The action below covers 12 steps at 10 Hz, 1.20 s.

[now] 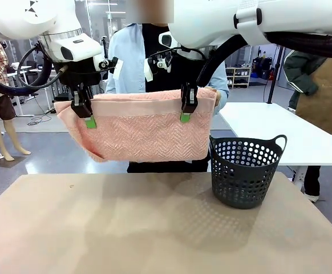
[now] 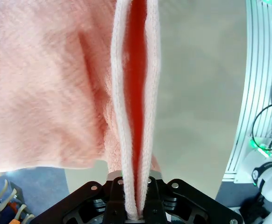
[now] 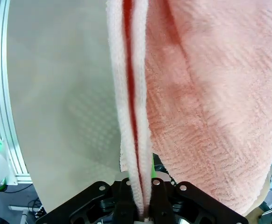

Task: Fold the towel.
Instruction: Release the end of the 100 cm Hotel Towel you were holding.

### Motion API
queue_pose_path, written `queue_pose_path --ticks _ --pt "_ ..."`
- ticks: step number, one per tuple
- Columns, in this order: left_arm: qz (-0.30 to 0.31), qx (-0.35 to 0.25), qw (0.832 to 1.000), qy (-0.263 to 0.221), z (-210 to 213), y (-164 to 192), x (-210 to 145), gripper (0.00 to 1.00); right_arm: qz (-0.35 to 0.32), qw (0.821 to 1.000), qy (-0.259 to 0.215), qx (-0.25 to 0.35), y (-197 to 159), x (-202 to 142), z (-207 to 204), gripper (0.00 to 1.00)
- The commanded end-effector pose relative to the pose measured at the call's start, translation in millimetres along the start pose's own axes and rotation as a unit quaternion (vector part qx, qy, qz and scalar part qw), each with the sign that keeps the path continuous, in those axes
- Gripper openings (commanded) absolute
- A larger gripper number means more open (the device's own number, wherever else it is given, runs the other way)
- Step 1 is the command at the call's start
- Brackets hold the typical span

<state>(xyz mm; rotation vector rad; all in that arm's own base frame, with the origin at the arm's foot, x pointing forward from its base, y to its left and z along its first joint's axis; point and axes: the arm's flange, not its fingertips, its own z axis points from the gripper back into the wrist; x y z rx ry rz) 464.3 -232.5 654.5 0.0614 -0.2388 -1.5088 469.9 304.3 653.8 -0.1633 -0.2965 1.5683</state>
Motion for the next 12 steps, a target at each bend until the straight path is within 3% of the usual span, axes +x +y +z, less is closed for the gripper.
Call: queue_pose_path --ticks 1,12 --pt "0.004 0.002 1.0 0.002 0.8 0.0 -0.8 0.0 0.0 1.0 0.0 -0.003 -0.2 -0.4 0.4 0.0" --pt "0.004 0.002 1.0 0.002 0.8 0.0 -0.8 0.0 0.0 1.0 0.0 -0.003 -0.2 -0.4 0.4 0.0"
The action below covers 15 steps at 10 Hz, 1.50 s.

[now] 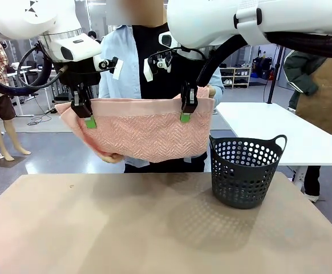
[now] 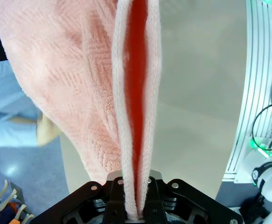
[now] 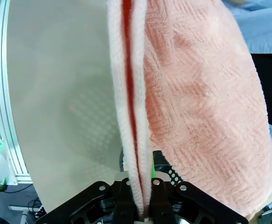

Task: Fold the towel.
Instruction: Release the end of the 100 cm Hotel Towel you were holding.

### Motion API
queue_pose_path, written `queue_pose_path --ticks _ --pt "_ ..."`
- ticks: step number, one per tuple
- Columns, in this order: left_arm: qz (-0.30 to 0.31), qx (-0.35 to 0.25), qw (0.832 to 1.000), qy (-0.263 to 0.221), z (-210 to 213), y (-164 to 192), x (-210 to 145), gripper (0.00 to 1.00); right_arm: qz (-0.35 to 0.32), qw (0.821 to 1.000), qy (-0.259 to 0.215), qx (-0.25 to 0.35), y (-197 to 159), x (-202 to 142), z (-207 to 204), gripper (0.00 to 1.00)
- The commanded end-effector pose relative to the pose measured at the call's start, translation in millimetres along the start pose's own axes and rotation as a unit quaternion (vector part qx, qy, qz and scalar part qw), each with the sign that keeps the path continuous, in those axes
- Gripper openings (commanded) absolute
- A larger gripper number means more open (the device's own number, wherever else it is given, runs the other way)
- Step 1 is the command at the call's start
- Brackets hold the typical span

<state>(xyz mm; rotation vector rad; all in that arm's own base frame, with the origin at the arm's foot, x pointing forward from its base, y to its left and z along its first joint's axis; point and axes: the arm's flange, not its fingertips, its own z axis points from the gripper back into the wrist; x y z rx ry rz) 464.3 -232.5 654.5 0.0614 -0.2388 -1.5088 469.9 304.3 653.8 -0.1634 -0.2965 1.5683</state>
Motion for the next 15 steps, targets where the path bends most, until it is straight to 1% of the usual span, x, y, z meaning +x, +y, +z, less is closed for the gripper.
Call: queue_pose_path --ticks 1,15 --pt "0.004 0.002 1.0 0.002 0.8 0.0 -0.8 0.0 0.0 1.0 0.0 -0.003 -0.2 -0.4 0.4 0.0" --pt "0.004 0.002 1.0 0.002 0.8 0.0 -0.8 0.0 0.0 1.0 0.0 -0.003 -0.2 -0.4 0.4 0.0"
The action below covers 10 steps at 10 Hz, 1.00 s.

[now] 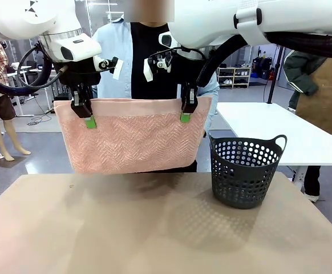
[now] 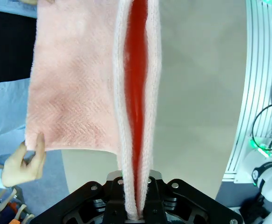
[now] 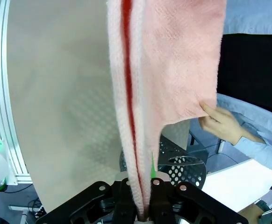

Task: Fold the towel.
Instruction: Release the end of the 100 cm Hotel Towel you were holding.

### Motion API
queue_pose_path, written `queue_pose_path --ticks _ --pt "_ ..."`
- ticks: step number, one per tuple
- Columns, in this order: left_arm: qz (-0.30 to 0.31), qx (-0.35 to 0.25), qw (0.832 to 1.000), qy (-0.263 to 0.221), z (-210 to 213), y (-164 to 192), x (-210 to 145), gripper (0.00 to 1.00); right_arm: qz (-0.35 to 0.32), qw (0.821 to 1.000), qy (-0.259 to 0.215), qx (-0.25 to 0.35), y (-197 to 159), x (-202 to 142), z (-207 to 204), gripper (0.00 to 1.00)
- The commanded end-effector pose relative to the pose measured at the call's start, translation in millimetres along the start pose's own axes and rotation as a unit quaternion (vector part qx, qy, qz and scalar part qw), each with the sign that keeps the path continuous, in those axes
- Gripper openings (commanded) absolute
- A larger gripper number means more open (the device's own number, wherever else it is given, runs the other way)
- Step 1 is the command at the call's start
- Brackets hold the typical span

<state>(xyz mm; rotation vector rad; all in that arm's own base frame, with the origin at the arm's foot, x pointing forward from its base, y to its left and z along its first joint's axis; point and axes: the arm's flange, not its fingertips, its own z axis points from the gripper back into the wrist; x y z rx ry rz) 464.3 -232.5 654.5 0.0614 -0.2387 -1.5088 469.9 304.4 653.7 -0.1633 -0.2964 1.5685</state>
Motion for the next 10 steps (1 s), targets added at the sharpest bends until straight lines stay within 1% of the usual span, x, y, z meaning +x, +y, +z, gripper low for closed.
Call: queue_pose_path --ticks 1,10 --pt "0.004 0.002 1.0 0.002 0.8 0.0 -0.8 0.0 0.0 1.0 0.0 -0.003 -0.2 -0.4 0.5 0.0" --pt "0.004 0.002 1.0 0.002 0.8 0.0 -0.8 0.0 0.0 1.0 0.0 -0.003 -0.2 -0.4 0.5 0.0"
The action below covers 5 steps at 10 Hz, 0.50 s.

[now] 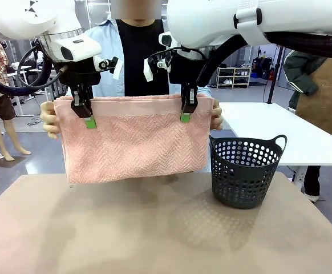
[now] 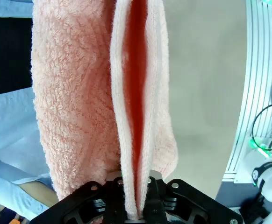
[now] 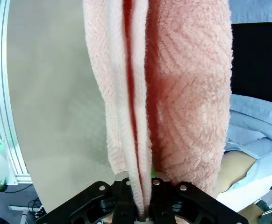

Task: Fold the towel.
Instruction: Release the end of the 100 cm Hotel Towel you were holding.

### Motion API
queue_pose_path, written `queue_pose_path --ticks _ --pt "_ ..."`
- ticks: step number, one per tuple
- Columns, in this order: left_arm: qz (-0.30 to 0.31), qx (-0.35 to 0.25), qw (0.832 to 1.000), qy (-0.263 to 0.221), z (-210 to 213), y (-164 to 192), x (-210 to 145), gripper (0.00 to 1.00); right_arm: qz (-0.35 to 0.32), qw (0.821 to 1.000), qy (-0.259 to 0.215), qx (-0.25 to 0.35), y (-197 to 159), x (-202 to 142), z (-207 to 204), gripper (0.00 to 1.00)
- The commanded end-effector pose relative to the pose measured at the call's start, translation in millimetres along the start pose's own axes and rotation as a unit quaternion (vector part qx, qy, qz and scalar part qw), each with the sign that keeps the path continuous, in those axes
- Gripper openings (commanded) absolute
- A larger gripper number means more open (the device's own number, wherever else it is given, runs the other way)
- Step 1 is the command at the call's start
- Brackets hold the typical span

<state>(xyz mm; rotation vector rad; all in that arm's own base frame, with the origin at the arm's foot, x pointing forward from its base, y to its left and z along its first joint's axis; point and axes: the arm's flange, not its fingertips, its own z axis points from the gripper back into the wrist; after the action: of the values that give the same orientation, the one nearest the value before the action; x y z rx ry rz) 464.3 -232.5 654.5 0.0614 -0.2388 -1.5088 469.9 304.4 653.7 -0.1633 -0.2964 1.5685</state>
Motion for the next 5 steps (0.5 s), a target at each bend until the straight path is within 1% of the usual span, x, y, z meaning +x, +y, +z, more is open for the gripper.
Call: queue_pose_path --ticks 1,5 --pt "0.004 0.002 1.0 0.002 0.8 0.0 -0.8 0.0 0.0 1.0 0.0 -0.003 -0.2 -0.5 0.5 0.0" --pt "0.004 0.002 1.0 0.002 0.8 0.0 -0.8 0.0 0.0 1.0 0.0 -0.003 -0.2 -0.5 0.5 0.0"
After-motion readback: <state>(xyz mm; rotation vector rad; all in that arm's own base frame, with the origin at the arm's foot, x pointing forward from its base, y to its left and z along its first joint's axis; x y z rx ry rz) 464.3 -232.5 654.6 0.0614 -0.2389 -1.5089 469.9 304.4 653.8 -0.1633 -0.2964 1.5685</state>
